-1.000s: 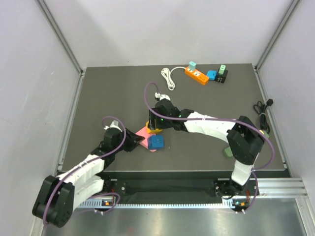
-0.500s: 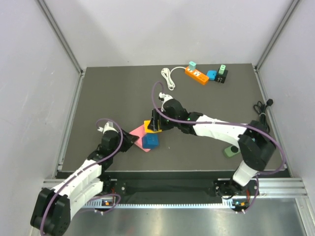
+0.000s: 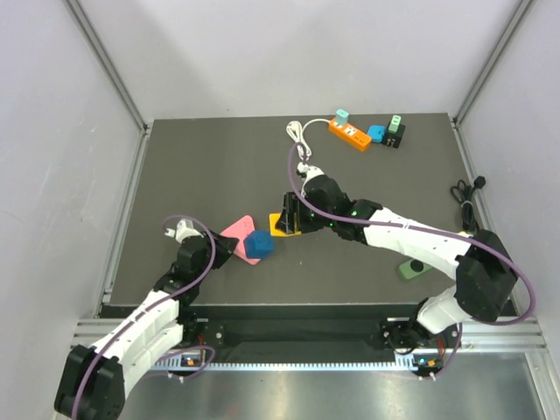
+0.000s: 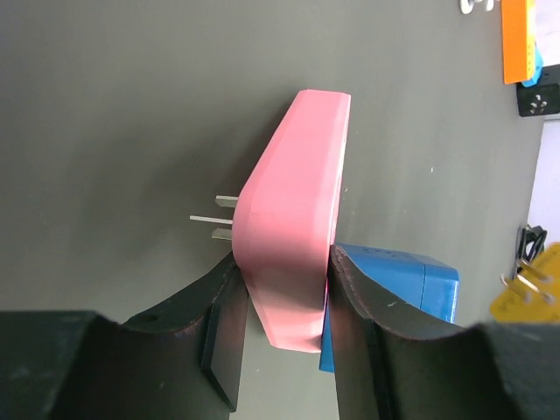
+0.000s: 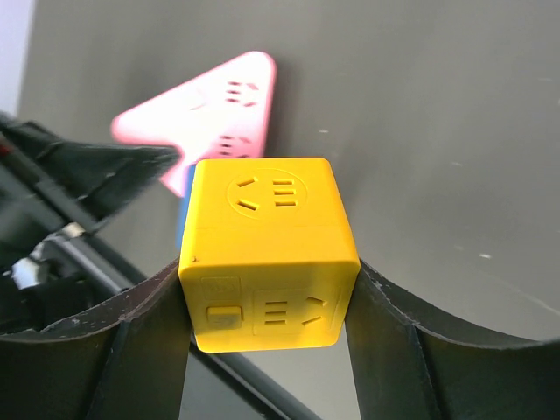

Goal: Pull the plug off the socket

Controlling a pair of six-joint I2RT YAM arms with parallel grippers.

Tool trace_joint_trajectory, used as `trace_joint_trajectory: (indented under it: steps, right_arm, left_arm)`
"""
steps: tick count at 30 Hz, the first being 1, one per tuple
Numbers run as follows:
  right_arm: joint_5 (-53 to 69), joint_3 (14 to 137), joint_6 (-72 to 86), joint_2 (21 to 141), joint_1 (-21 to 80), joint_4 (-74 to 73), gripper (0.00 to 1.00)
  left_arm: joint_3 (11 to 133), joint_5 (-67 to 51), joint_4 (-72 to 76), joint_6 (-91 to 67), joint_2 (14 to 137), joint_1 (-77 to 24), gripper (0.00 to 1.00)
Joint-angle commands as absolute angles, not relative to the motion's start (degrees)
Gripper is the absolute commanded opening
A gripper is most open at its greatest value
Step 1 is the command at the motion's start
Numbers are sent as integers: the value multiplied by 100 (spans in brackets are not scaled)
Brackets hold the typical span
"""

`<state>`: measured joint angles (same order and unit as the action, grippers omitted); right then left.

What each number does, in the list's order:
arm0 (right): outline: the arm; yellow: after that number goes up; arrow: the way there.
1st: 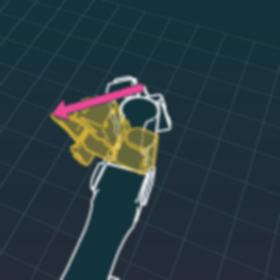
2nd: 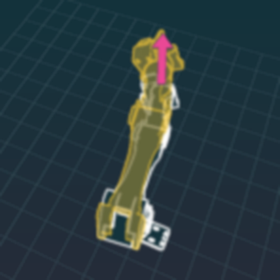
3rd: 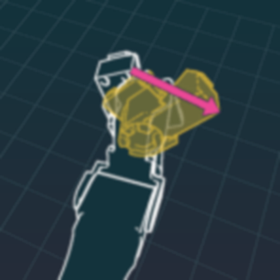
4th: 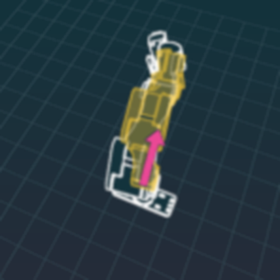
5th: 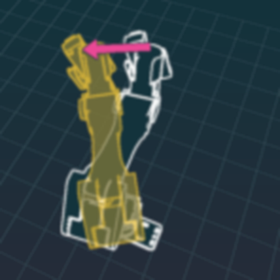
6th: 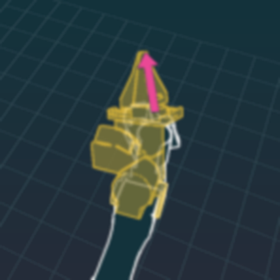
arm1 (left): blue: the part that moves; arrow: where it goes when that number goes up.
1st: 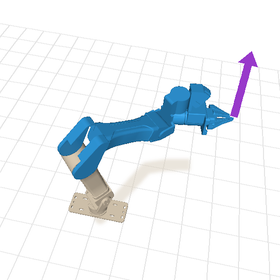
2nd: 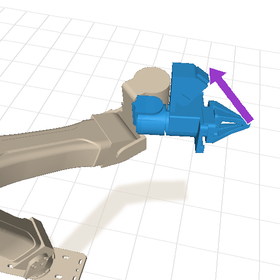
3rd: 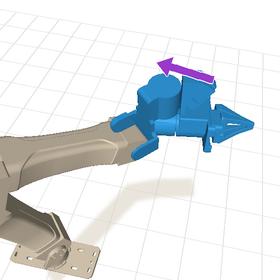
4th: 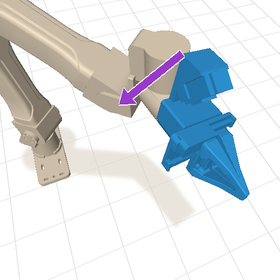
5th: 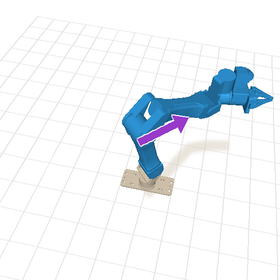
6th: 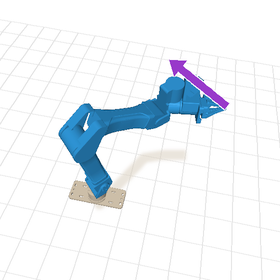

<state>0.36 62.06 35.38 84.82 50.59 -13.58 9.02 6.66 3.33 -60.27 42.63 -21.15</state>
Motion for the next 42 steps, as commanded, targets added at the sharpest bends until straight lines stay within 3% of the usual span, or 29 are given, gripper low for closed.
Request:
trace_joint_trajectory:
  steps: [1, 9, 19, 24, 27, 31, 34, 36, 37, 39, 42]
  right_arm:
    - [-317, 6618, 3402, 8227, 4626, -1486, 0]
    - [1622, 5941, 3322, 8621, 3131, -106, 0]
    - [2593, 6134, 3050, 9702, 2813, 660, 1]
    - [2725, 6311, 2954, 10326, 2795, 606, 8]
    - [2672, 6302, 2866, 10520, 2777, 598, 15]
    - [2453, 6380, 2681, 10530, 2760, 449, 36]
    - [1839, 6704, 2304, 10433, 2760, -287, 67]
    - [1373, 6907, 1954, 10389, 2751, -955, 78]
    - [1214, 7134, 1847, 10354, 2751, -1176, 92]
    - [696, 7303, 1662, 10292, 2803, -1756, 99]
    - [37, 7252, 1739, 9950, 2926, -2003, 100]
  left_arm:
    - [545, 652, -203, -5546, 4315, -2065, 0]
    - [580, 35, 201, -5545, 4192, -2066, 0]
    - [580, -729, 212, -5484, 4192, -2065, 0]
    - [641, -826, 150, -5414, 4245, -2074, 0]
    - [755, -958, 26, -5379, 4333, -2065, 0]
    - [747, -1002, 26, -5388, 4289, -2065, 0]
    - [764, -1011, 26, -5370, 4254, -2065, 0]
    - [773, -1011, -130, -5344, 4263, -2066, 0]
    - [765, -1002, -132, -5344, 4263, -2065, 0]
    - [756, -984, -132, -5335, 4271, -2065, 0]
    - [721, -958, -105, -5317, 4306, -2065, 0]
